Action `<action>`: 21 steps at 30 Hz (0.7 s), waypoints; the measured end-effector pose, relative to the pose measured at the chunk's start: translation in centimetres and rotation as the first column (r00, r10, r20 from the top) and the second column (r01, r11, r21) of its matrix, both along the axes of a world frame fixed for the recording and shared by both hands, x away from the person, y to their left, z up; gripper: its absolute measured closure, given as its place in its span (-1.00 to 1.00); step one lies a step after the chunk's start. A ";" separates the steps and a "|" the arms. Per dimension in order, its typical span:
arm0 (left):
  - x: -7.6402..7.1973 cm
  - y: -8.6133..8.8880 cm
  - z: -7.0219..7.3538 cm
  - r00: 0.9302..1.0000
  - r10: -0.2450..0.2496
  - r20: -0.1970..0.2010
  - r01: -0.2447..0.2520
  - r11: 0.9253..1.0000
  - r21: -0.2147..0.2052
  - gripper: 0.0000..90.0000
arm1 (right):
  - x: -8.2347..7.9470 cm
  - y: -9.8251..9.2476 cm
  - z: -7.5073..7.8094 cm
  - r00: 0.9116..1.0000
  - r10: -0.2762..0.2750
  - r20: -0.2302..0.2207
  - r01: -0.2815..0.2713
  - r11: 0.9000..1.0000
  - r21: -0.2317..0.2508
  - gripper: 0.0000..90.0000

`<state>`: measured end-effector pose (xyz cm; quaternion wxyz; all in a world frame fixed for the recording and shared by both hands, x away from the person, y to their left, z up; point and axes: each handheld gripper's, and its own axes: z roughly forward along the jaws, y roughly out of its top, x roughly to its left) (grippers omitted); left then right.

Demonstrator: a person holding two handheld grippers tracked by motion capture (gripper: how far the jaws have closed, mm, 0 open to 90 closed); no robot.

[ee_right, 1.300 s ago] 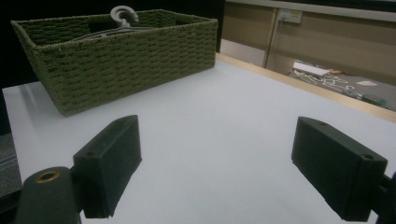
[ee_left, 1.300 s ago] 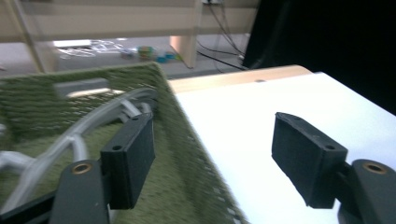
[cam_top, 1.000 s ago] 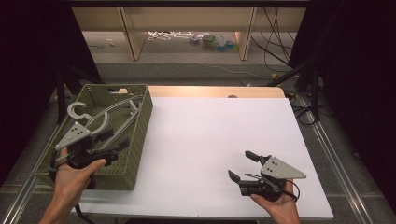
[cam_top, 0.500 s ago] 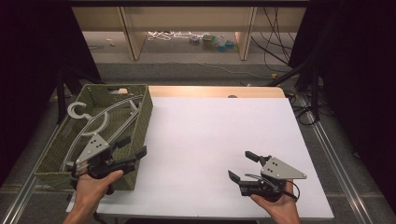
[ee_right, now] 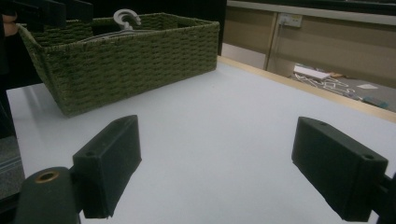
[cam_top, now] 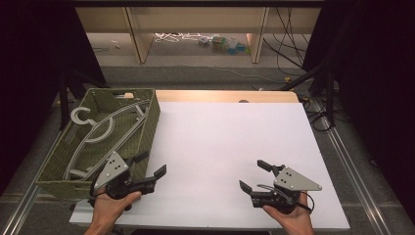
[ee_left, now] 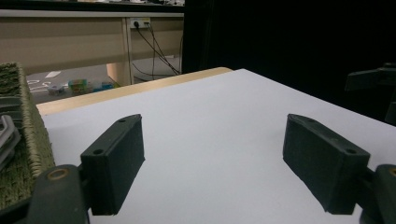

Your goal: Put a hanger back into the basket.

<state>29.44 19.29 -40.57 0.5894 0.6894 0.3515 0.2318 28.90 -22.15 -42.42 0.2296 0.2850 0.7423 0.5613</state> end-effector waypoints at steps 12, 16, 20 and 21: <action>-1.0 -0.7 -1.9 0.999 -0.012 0.048 0.010 0.999 0.045 -0.60 | -0.7 0.3 -0.3 1.000 -0.002 -0.021 0.002 1.000 -0.003 -0.64; -1.0 -0.6 -2.0 0.999 -0.010 0.044 0.008 0.999 0.053 -0.60 | -1.2 0.4 -0.2 1.000 -0.004 -0.022 0.004 1.000 0.011 -0.64; -1.0 -0.6 -2.1 0.999 -0.013 0.039 0.012 0.999 0.038 -0.60 | -1.6 0.3 -0.3 1.000 -0.014 -0.012 0.014 1.000 0.022 -0.64; -1.0 -0.7 -2.1 0.999 -0.015 0.038 0.014 0.999 0.037 -0.61 | -1.6 0.2 -0.4 1.000 -0.010 -0.004 0.010 1.000 0.022 -0.64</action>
